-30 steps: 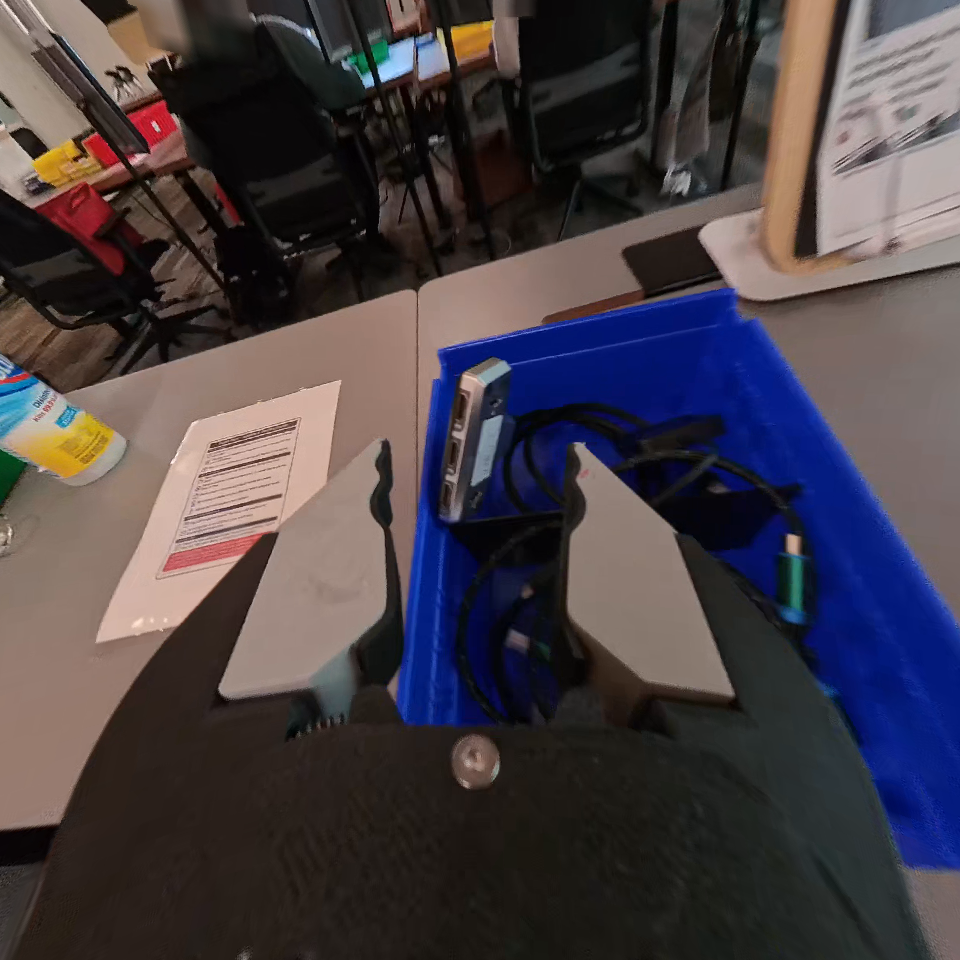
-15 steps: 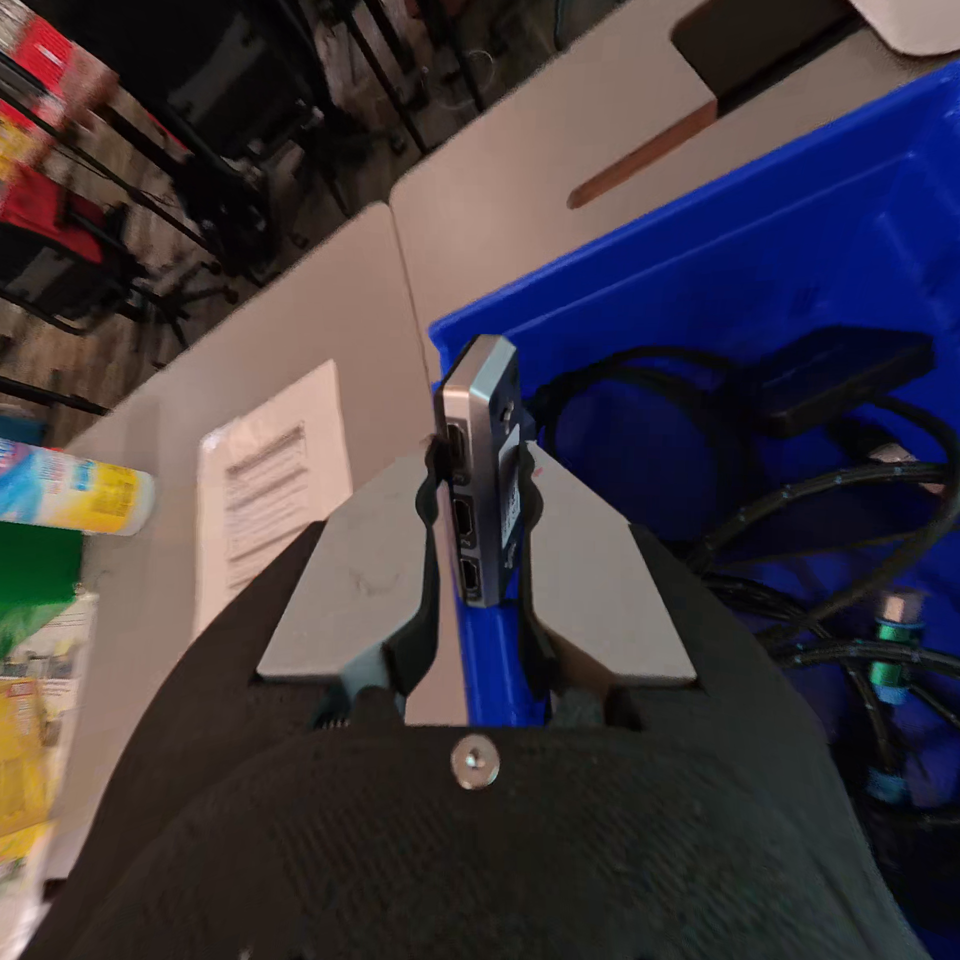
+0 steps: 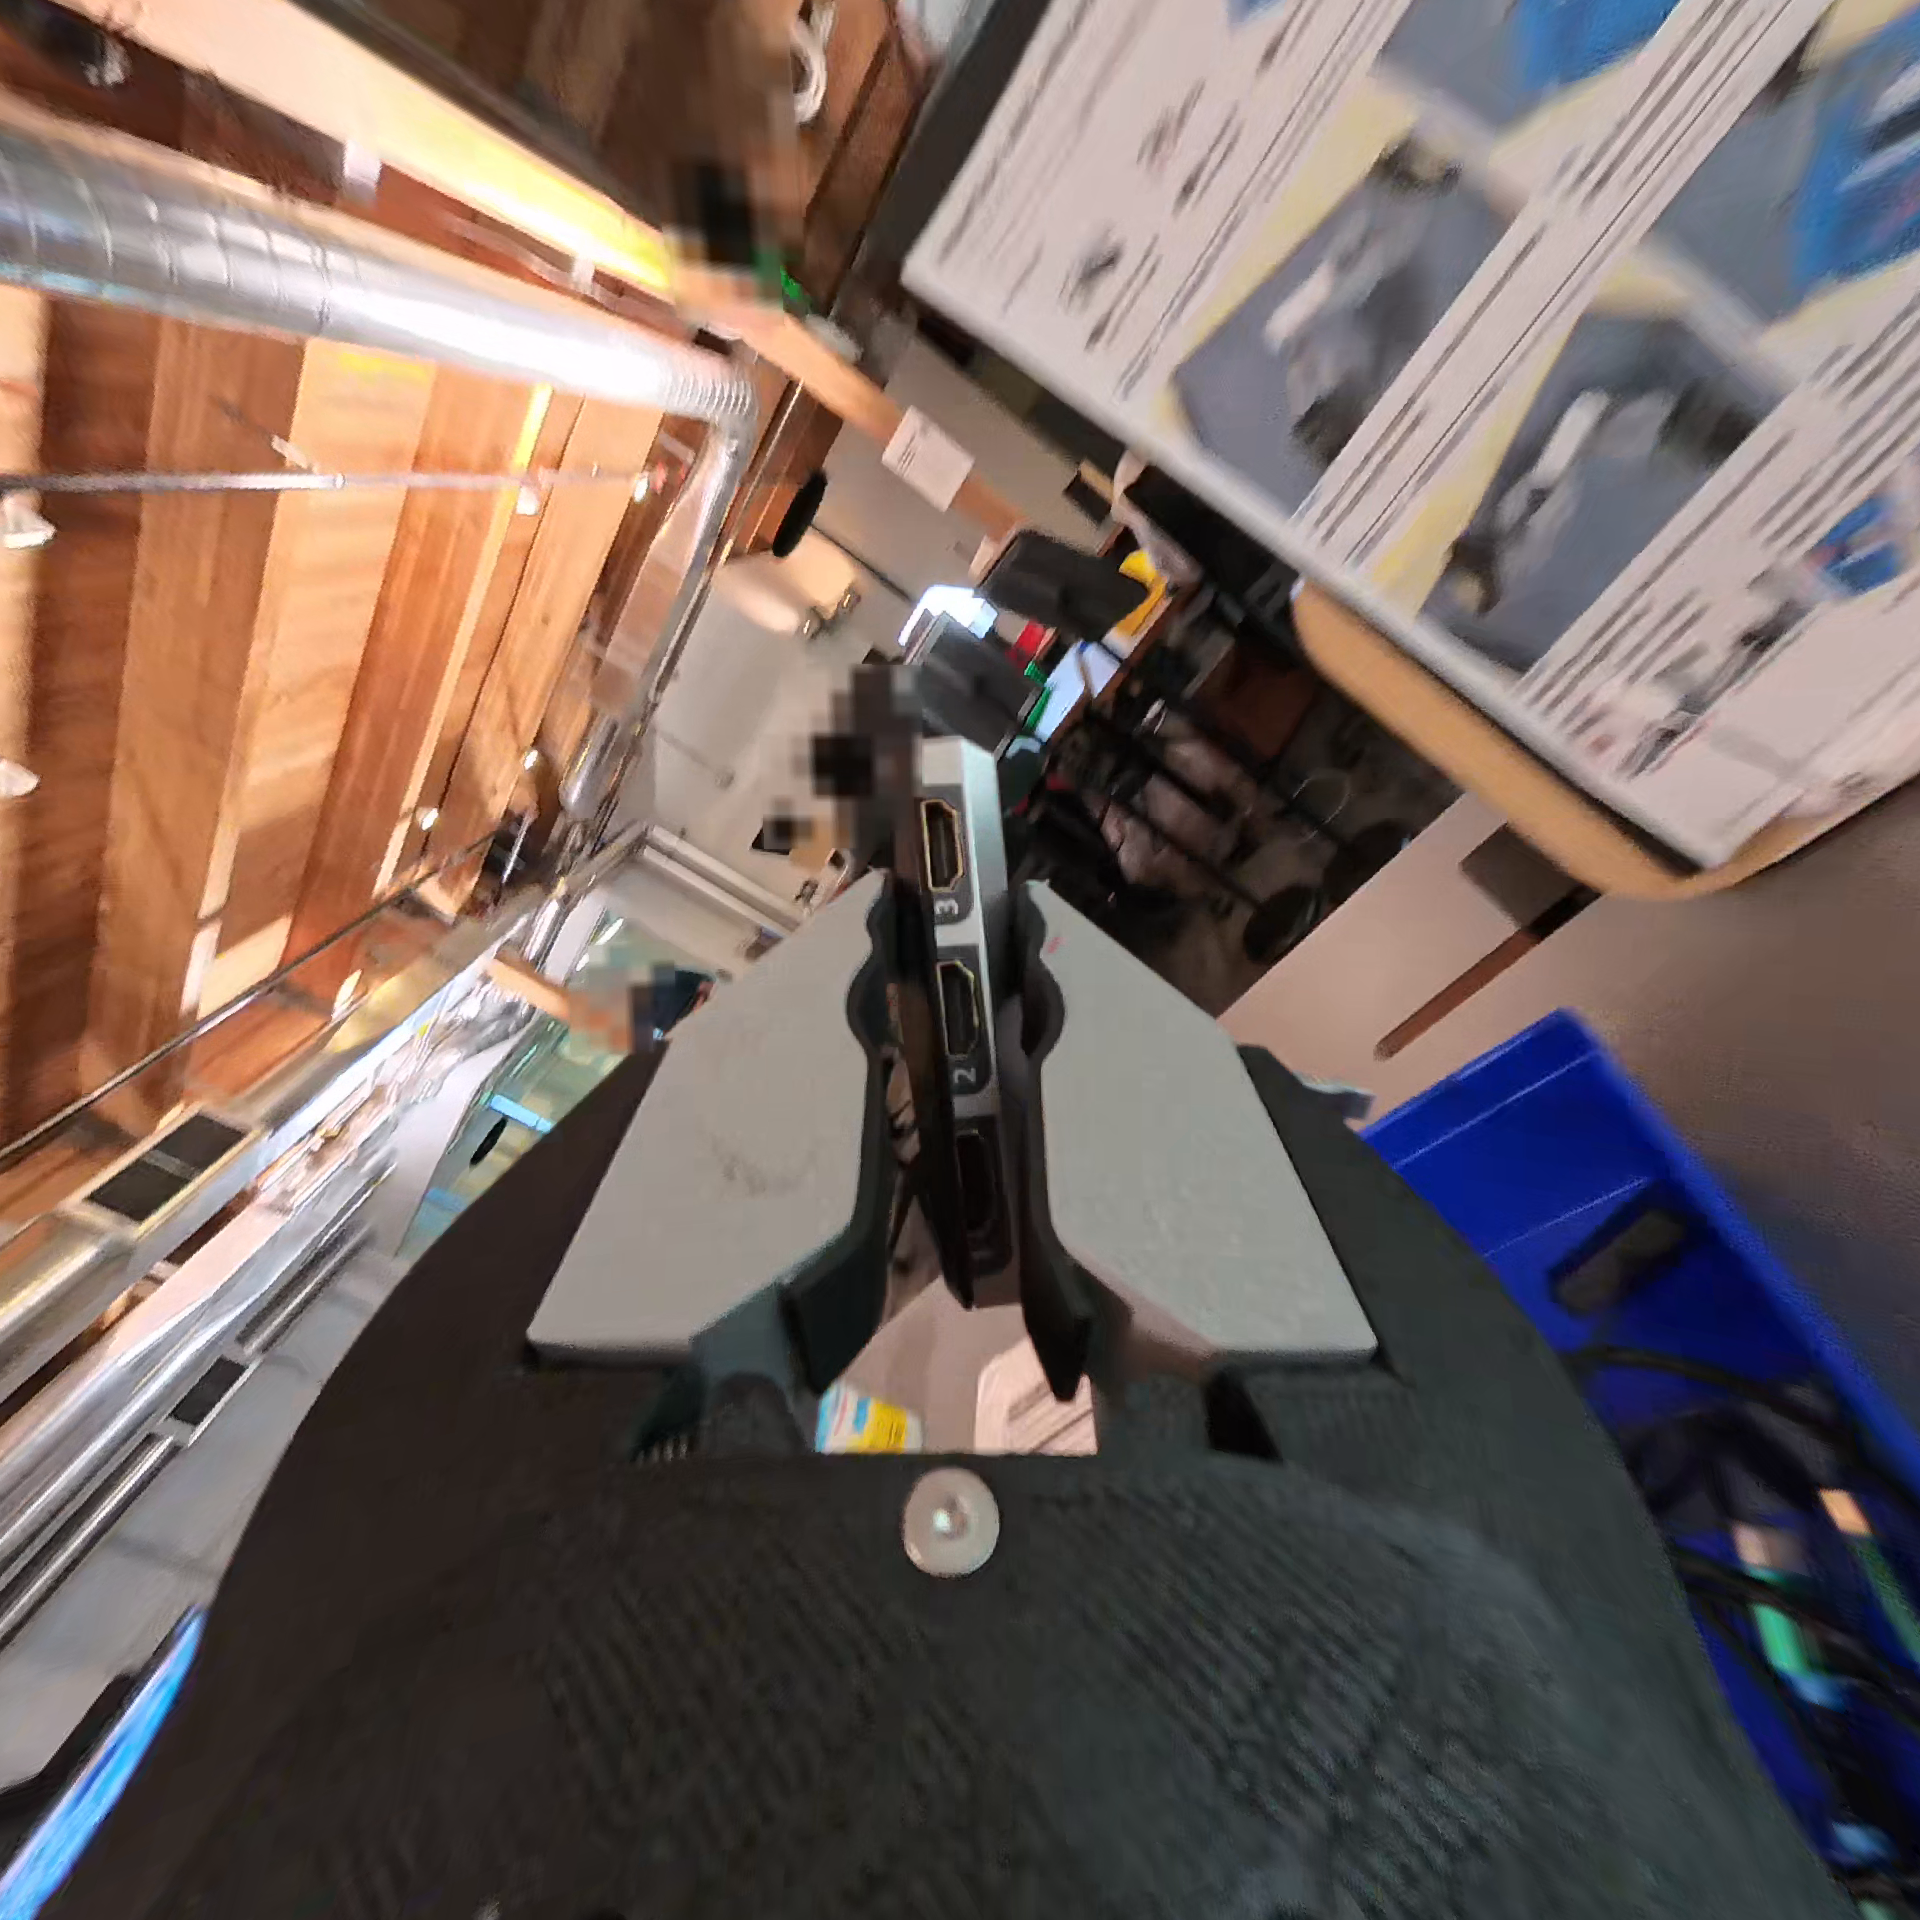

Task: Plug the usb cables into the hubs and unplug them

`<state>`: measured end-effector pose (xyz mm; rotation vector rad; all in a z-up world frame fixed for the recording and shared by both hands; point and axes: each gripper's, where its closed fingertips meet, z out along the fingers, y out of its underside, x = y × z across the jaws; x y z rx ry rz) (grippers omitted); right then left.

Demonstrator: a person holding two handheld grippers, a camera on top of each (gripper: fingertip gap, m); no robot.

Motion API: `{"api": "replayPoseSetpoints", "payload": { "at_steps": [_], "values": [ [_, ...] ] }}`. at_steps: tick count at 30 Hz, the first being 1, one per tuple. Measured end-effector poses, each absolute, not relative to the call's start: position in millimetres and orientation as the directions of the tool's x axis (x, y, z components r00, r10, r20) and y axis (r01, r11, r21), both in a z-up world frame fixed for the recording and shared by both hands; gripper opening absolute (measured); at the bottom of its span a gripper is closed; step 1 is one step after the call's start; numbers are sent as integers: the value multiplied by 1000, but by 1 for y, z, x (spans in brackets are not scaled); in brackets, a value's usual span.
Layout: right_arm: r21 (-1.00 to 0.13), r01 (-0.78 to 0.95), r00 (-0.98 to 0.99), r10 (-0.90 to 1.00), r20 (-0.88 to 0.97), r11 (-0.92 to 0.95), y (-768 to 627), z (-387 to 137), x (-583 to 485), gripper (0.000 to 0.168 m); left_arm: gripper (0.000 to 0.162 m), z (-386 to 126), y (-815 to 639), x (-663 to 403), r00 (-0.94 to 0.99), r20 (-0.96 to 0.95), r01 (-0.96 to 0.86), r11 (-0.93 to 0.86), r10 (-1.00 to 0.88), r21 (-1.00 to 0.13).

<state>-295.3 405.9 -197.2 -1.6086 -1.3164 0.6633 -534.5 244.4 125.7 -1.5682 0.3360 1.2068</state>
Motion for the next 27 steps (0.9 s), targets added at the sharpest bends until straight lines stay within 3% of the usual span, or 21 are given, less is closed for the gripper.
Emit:
{"api": "replayPoseSetpoints", "payload": {
  "at_steps": [6, 9, 13, 15, 17, 21, 25, 27],
  "values": [
    [-927, 372, 371, 922, 111, -38, 428, -178, -279, 57, 19, 143, 256, -412, 590, -752, -768, -85, 294, -635],
    [-936, 347, 421, 902, 97, -61, 441, -174, -268, 57, 19, 126, 275, -347, 582, -796, -807, 0, 166, -591],
    [-954, 284, 504, 862, 60, -100, 463, -160, -248, 56, 19, 66, 316, -288, 312, -950, -949, -46, 32, -313],
    [-965, 227, 553, 833, 14, -134, 476, -151, -234, 55, 18, 15, 338, -268, 127, -990, -991, -59, -66, -124],
    [-972, 165, 592, 805, -40, -169, 489, -141, -218, 53, 19, -38, 356, -250, 24, -987, -999, -35, -157, -18],
    [-979, 80, 656, 749, -89, -186, 509, -127, -190, 48, 19, -111, 391, -217, 2, -967, -997, 68, -256, -20],
    [-982, 109, 720, 694, -28, -153, 524, -123, -169, 48, 19, -160, 409, -173, 184, -901, -964, 108, -392, -243],
    [-975, 151, 733, 681, 1, -160, 529, -128, -163, 52, 20, -184, 407, -158, 212, -870, -953, 104, -446, -285]
  ]
}}
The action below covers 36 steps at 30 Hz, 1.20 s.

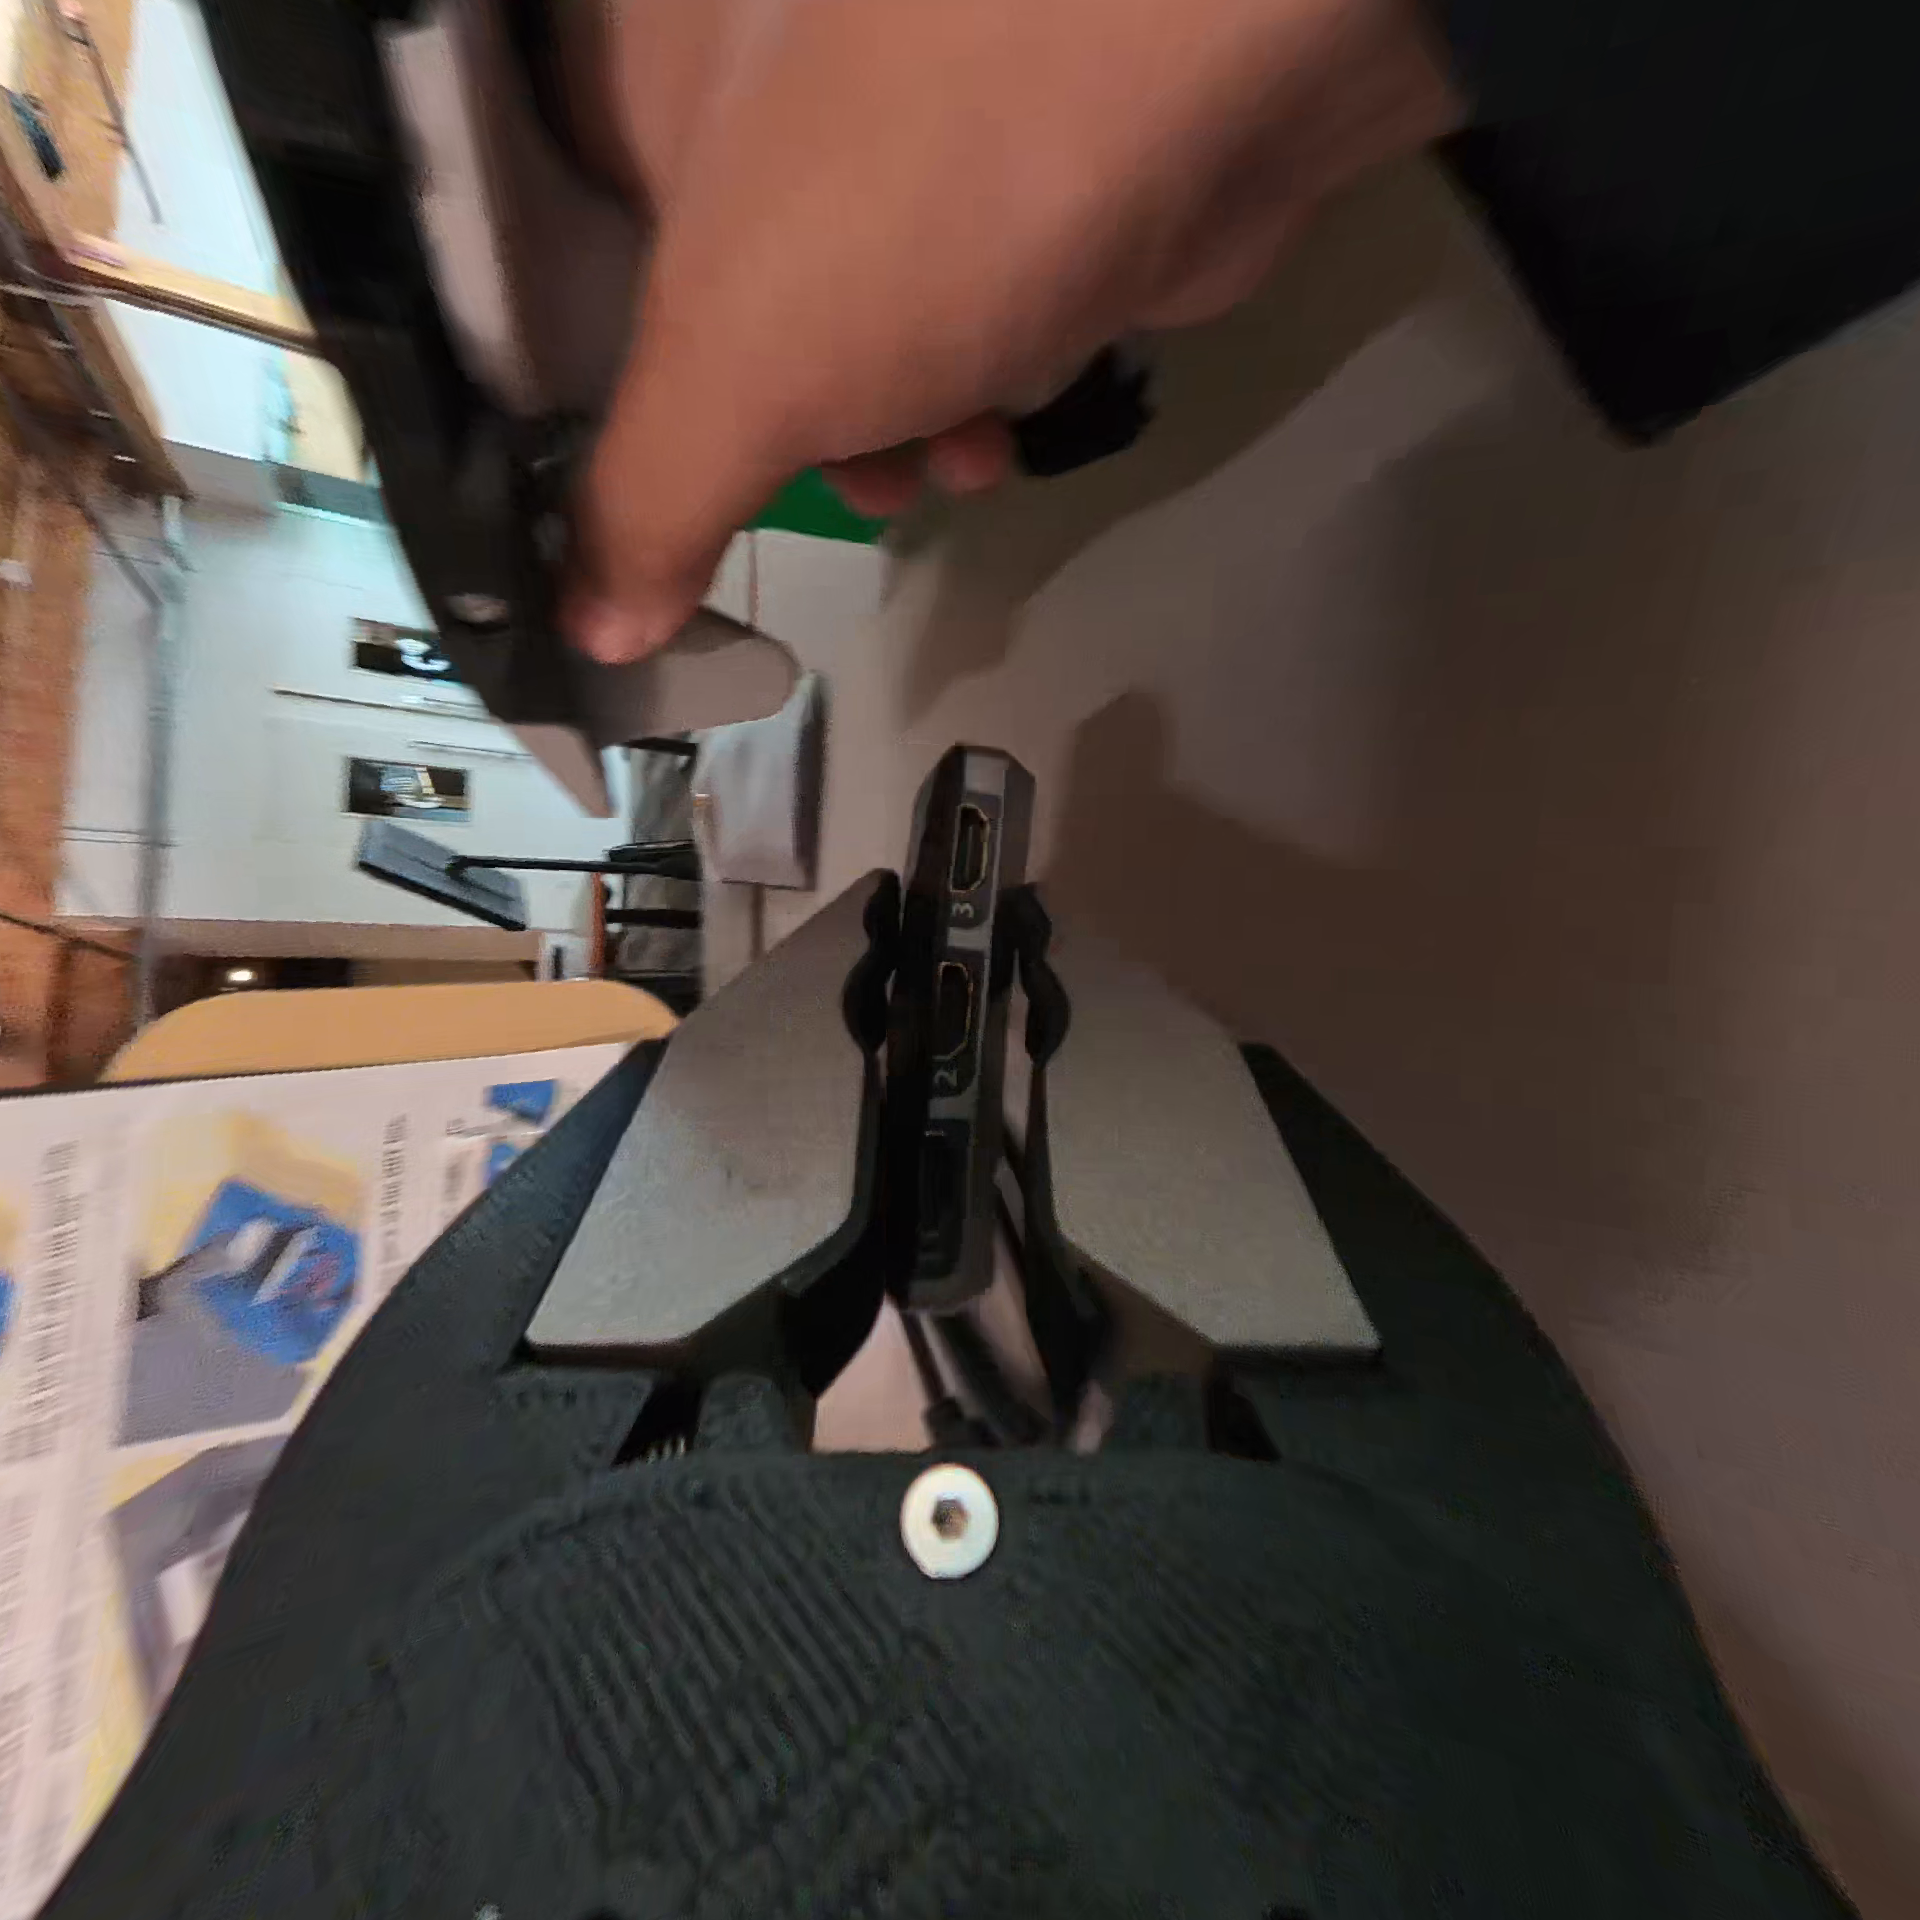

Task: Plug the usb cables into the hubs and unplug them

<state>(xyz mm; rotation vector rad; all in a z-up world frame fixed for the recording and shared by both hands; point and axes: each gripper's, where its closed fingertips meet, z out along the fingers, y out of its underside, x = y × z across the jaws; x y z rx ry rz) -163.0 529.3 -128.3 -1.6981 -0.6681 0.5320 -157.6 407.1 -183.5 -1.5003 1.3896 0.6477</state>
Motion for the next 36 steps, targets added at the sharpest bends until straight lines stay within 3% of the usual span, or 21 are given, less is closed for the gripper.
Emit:
{"api": "replayPoseSetpoints", "payload": {
  "at_steps": [2, 5, 8, 11, 15, 18, 20, 25, 29, 36],
  "values": [
    [-969, 168, 721, 693, -6, -184, 530, -133, -164, 54, 28, -203, 402, -153, 246, -844, -947, 66, -476, -314],
    [-967, 180, 694, 720, -6, -182, 523, -134, -172, 53, 58, -222, 386, -151, 411, -727, -883, -42, -550, -467],
    [-964, 224, 668, 743, 43, -146, 514, -134, -181, 53, 61, -216, 359, -152, 688, -483, -676, -235, -542, -699],
    [-960, 257, 643, 761, 84, -111, 506, -136, -190, 51, 70, -203, 318, -158, 806, -342, -506, -265, -483, -820],
    [-946, 313, 614, 778, 134, -84, 498, -146, -201, 50, 67, -201, 267, -205, 847, -361, -486, -293, -389, -824],
    [-937, 342, 597, 785, 162, -66, 495, -151, -207, 49, 54, -187, 230, -246, 909, -230, -346, -322, -348, -881],
    [-935, 348, 592, 789, 163, -67, 494, -153, -208, 47, 55, -178, 210, -274, 942, -142, -243, -325, -305, -914],
    [-922, 374, 579, 802, 148, -100, 495, -167, -211, 45, 52, -176, 180, -325, 967, -133, -196, -303, -218, -933],
    [-907, 408, 576, 800, 169, -102, 498, -176, -211, 45, 42, -179, 176, -324, 968, -115, -172, -261, -222, -950],
    [-926, 364, 554, 823, 128, -102, 488, -167, -216, 42, 46, -180, 173, -317, 953, -85, -165, -263, -292, -950]
  ]
}}
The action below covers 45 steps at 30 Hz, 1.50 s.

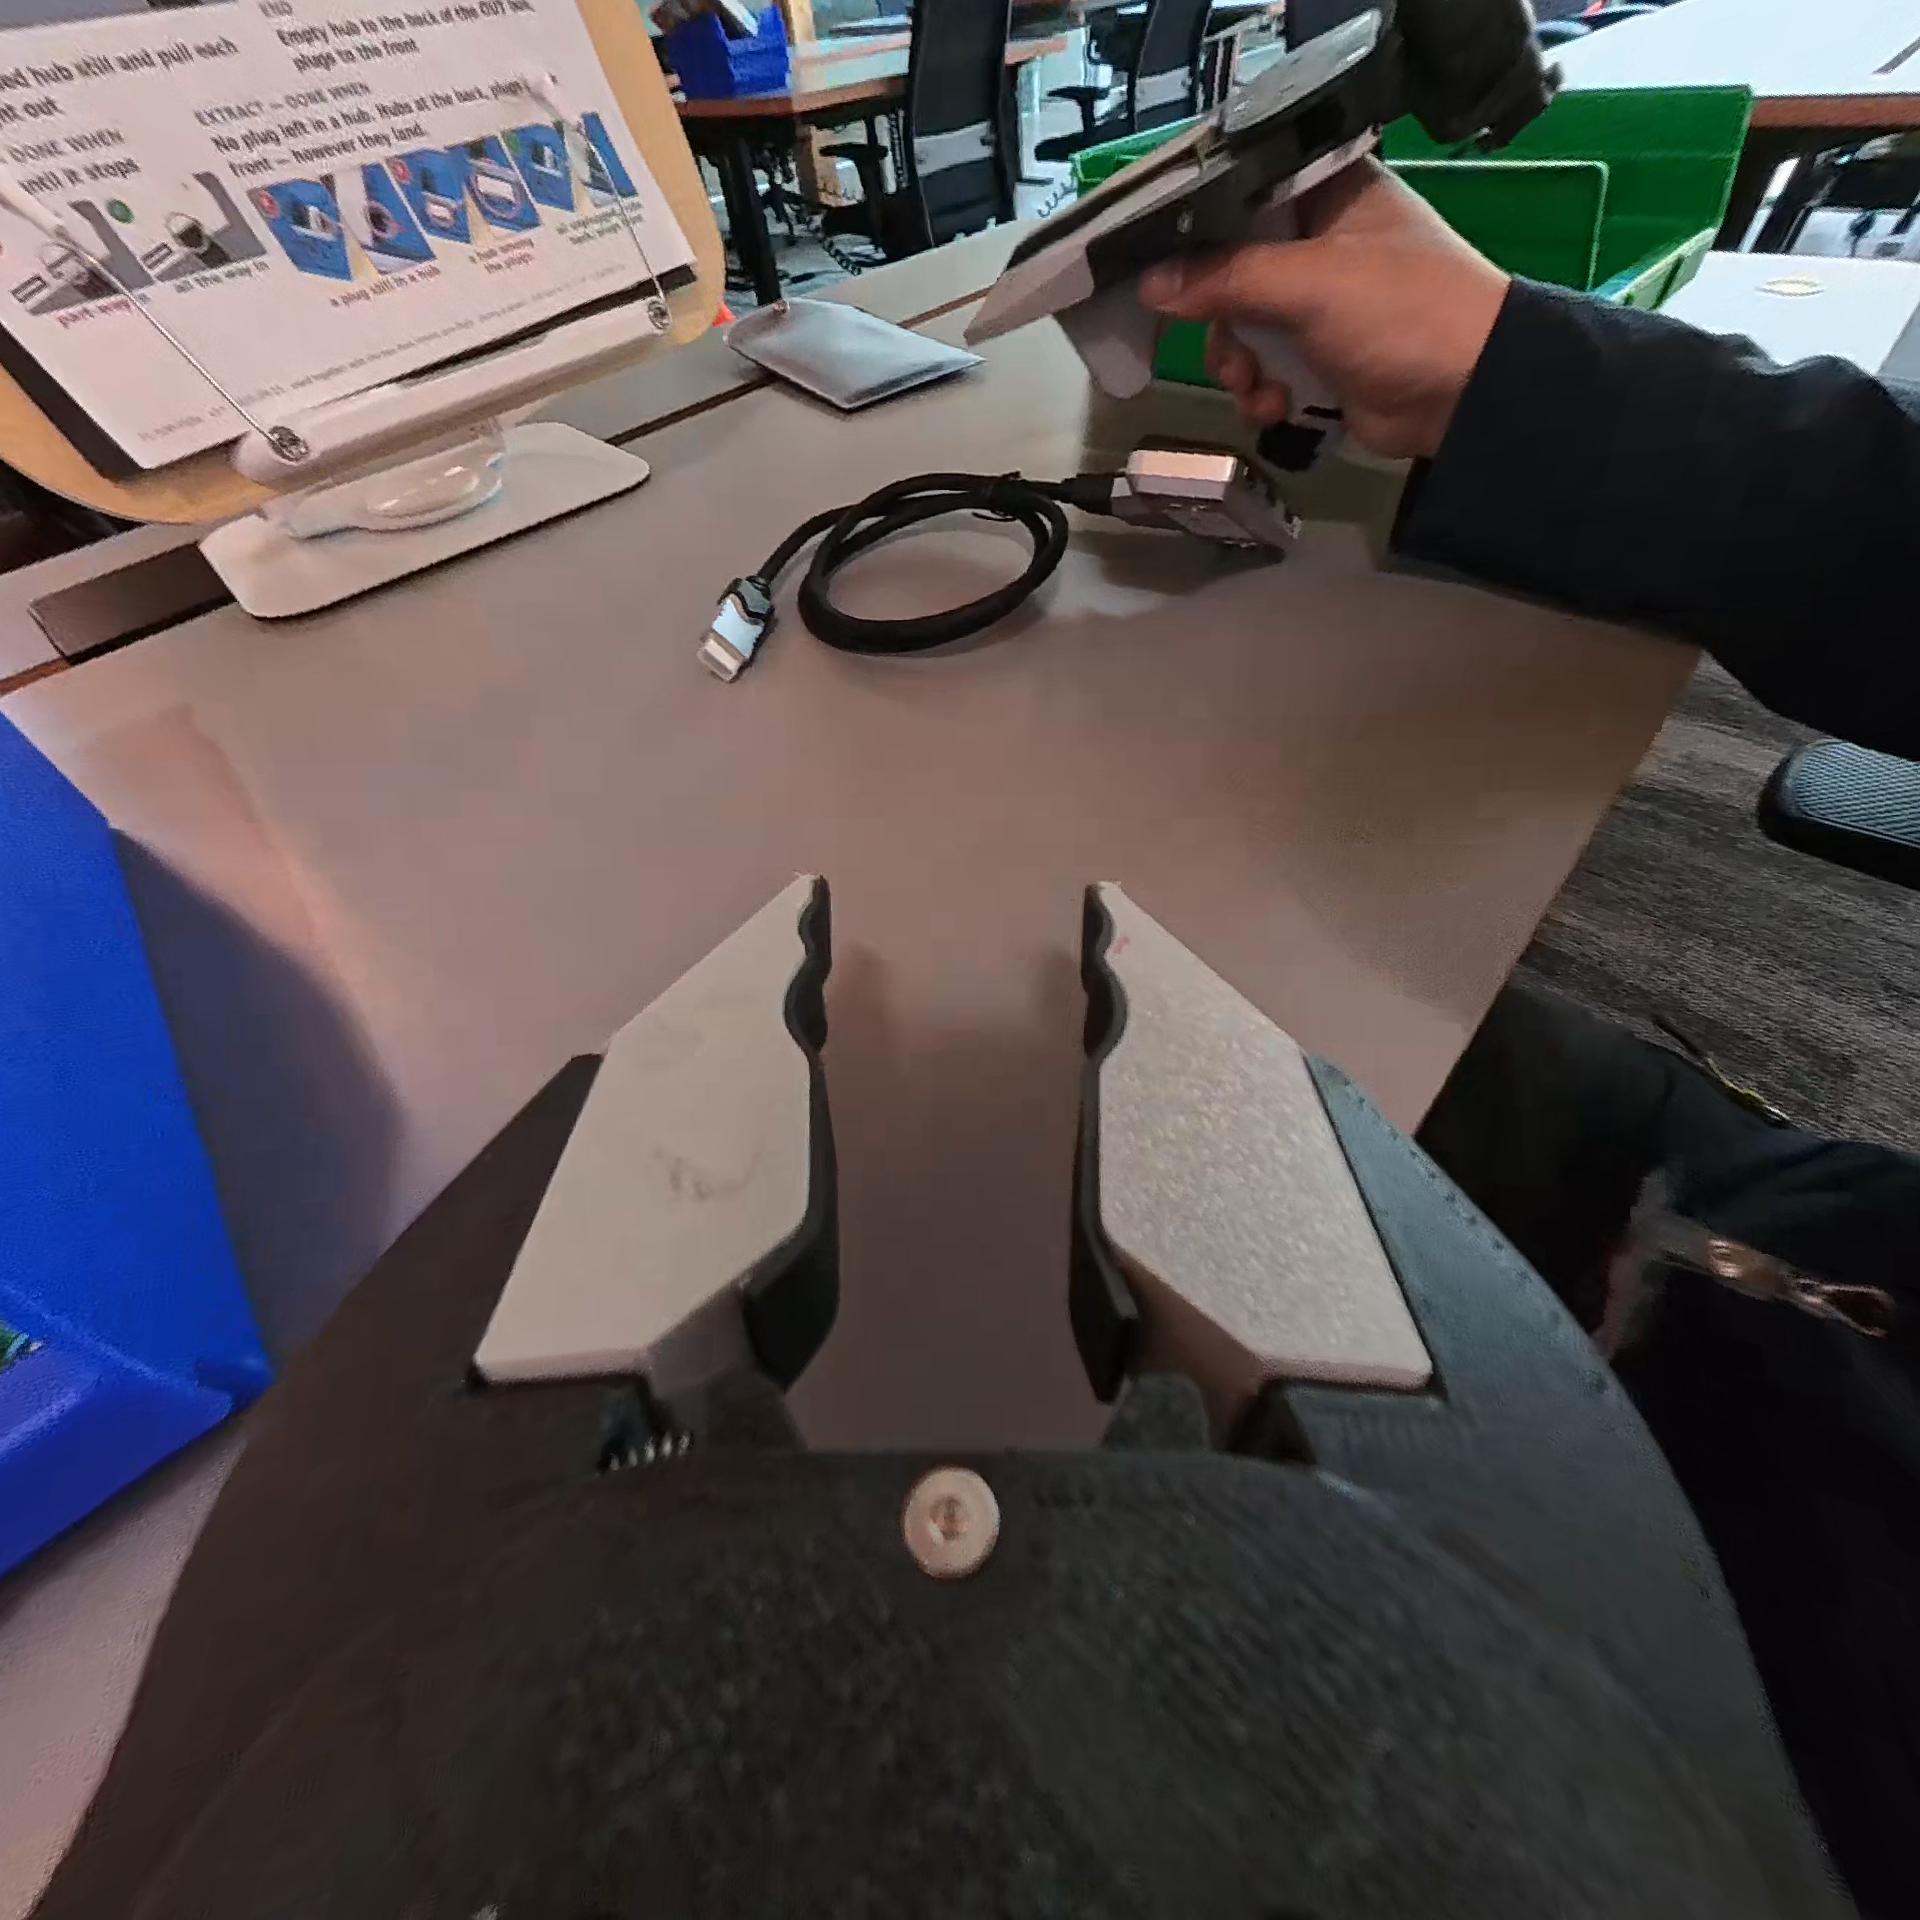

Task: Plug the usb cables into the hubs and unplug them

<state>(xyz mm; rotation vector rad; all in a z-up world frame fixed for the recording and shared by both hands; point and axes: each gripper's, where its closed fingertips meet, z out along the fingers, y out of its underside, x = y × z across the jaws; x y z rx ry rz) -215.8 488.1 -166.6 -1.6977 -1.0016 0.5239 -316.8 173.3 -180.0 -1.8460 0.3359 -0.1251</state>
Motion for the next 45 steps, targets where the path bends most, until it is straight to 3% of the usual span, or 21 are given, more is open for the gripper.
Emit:
{"api": "replayPoseSetpoints", "payload": {
  "at_steps": [10, 15, 20, 23, 27, 31, 35, 38, 43, 45],
  "values": [
    [-922, 385, 489, 857, 161, -47, 467, -160, -228, 42, 52, -164, 168, -316, 917, 62, -22, -204, -393, -979],
    [-917, 396, 462, 873, 155, -47, 462, -164, -233, 43, 48, -143, 175, -309, 880, -106, -126, -14, -463, -992],
    [-891, 446, 459, 876, 146, -85, 468, -182, -233, 45, 62, -164, 180, -292, 777, -39, -160, -137, -628, -978],
    [-891, 449, 458, 872, 171, -62, 465, -177, -232, 46, 62, -152, 176, -291, 768, -9, -124, -136, -641, -983],
    [-911, 412, 478, 851, 219, 3, 461, -157, -229, 44, 58, -115, 176, -322, 829, -104, -190, -102, -549, -976],
    [-930, 368, 453, 877, 163, -17, 451, -155, -234, 45, 52, -79, 182, -425, 970, -94, -169, -340, -226, -925],
    [-926, 376, 433, 891, 137, -41, 445, -163, -240, 46, 40, -40, 186, -533, 977, -206, -168, -386, 60, -907],
    [-916, 399, 423, 894, 149, -37, 442, -169, -244, 47, 40, -55, 200, -568, 981, -180, -114, -533, 73, -838],
    [-911, 411, 427, 886, 178, -15, 442, -169, -244, 47, 40, -117, 196, -589, 971, -236, -173, -799, -40, -576],
    [-915, 403, 427, 890, 159, -30, 443, -169, -244, 47, 36, -125, 186, -601, 958, -280, -199, -829, -54, -523]
  ]
}}
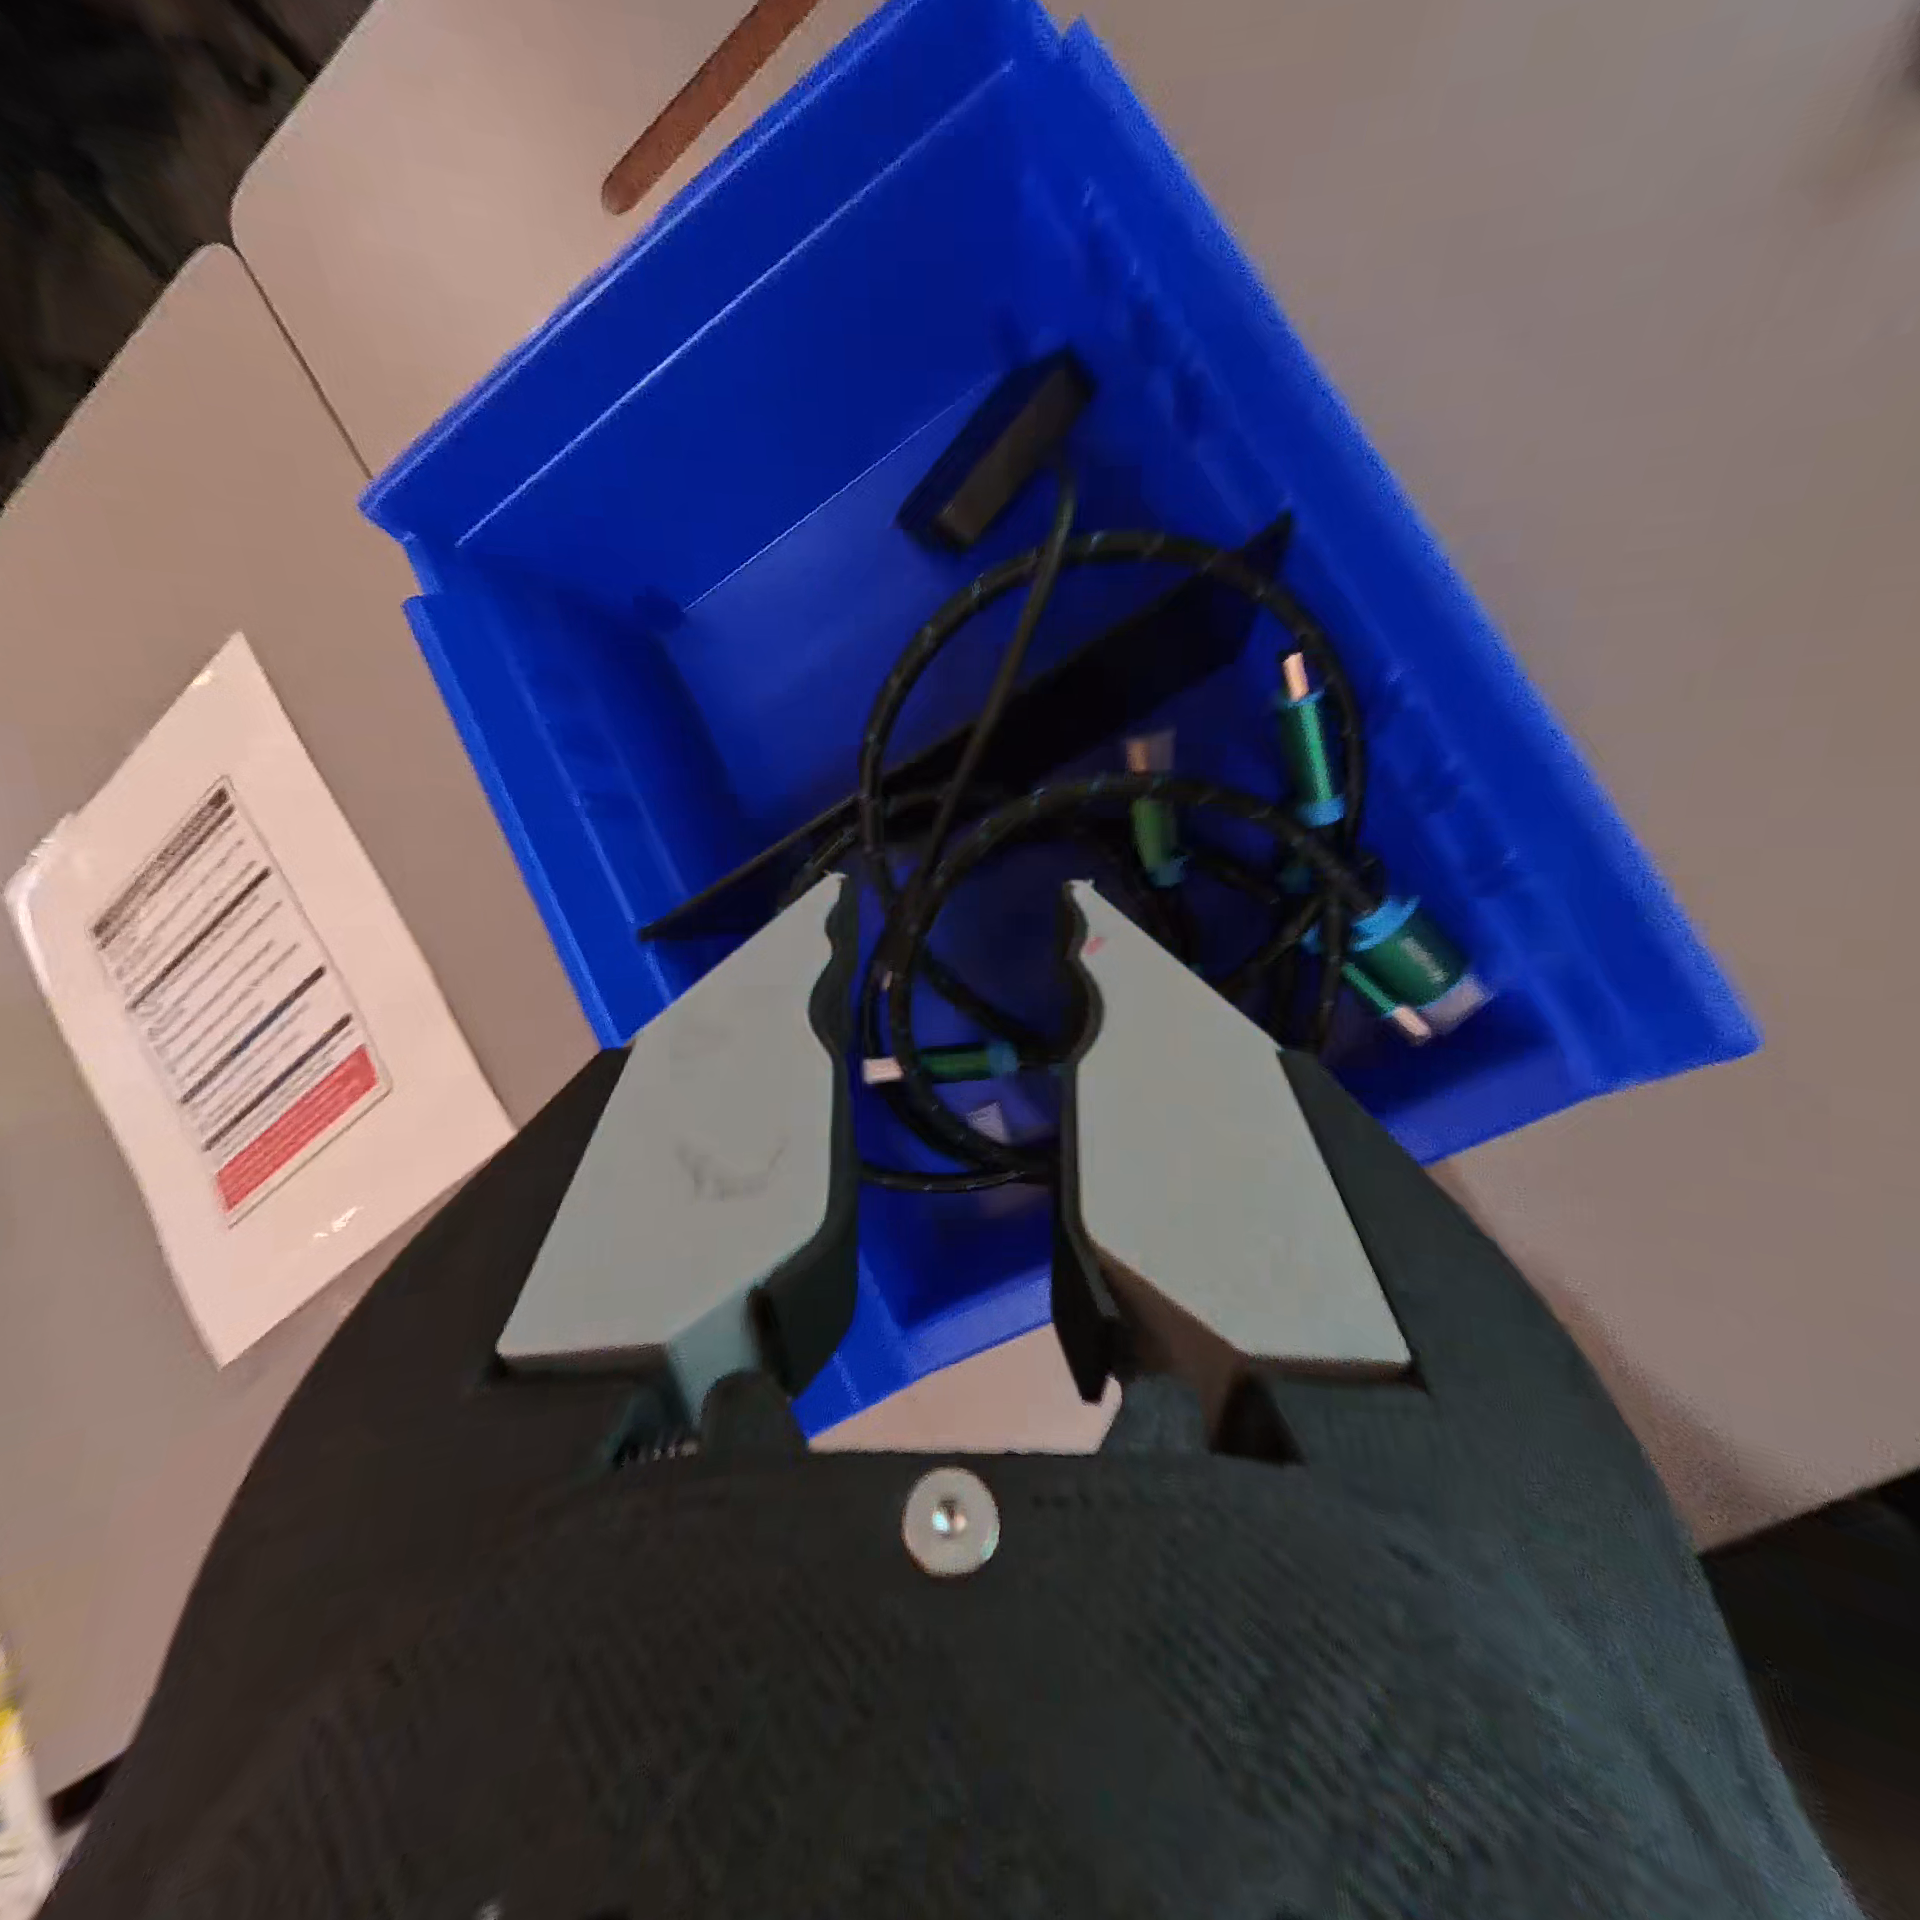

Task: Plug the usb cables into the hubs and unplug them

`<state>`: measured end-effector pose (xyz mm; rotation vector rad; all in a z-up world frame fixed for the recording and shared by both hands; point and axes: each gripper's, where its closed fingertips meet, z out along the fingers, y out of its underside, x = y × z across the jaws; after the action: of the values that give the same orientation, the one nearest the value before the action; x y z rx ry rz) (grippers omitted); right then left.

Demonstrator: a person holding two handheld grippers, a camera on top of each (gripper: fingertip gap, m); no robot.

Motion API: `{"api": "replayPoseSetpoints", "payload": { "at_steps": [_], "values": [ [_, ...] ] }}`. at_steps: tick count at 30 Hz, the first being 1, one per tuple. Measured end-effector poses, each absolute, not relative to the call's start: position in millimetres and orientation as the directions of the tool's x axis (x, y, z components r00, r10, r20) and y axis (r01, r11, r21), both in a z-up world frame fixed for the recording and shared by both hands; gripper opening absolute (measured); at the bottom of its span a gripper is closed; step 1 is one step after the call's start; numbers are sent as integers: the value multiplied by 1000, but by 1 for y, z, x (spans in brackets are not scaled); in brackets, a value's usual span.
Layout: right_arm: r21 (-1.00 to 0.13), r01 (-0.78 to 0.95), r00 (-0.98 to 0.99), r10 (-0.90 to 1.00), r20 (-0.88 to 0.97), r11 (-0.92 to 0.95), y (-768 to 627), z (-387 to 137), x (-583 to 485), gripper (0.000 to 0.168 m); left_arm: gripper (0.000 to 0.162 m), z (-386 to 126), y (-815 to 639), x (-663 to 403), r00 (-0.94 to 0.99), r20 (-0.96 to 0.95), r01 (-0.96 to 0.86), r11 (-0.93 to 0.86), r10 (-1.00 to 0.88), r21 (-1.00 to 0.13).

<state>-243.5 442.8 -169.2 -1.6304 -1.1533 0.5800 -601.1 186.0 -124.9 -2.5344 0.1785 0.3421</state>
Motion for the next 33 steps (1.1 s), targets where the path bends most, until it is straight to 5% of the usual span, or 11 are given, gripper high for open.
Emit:
{"api": "replayPoseSetpoints", "payload": {
  "at_steps": [7, 10, 12, 24, 28, 33],
  "values": [
    [-922, 385, 424, 895, 138, -41, 442, -166, -243, 47, 34, -172, 180, -620, 912, -375, -324, -857, -169, -401],
    [-922, 384, 434, 890, 138, -44, 445, -166, -242, 46, 5, -177, 178, -634, 876, -454, -346, -869, -164, -355],
    [-921, 386, 434, 892, 128, -56, 446, -168, -242, 46, 5, -165, 176, -637, 875, -461, -339, -869, -149, -361],
    [-906, 420, 443, 882, 163, -43, 449, -178, -243, 46, 5, 25, 188, -638, 767, -638, -427, -689, 68, -586],
    [-929, 367, 428, 895, 127, -44, 445, -166, -243, 47, 5, 51, 209, -599, 817, -570, -426, -575, 86, -698],
    [-971, 169, 198, 971, -136, -170, 401, -128, -253, 37, 6, 51, 243, -531, 903, -424, -368, -390, 66, -844]
  ]
}}
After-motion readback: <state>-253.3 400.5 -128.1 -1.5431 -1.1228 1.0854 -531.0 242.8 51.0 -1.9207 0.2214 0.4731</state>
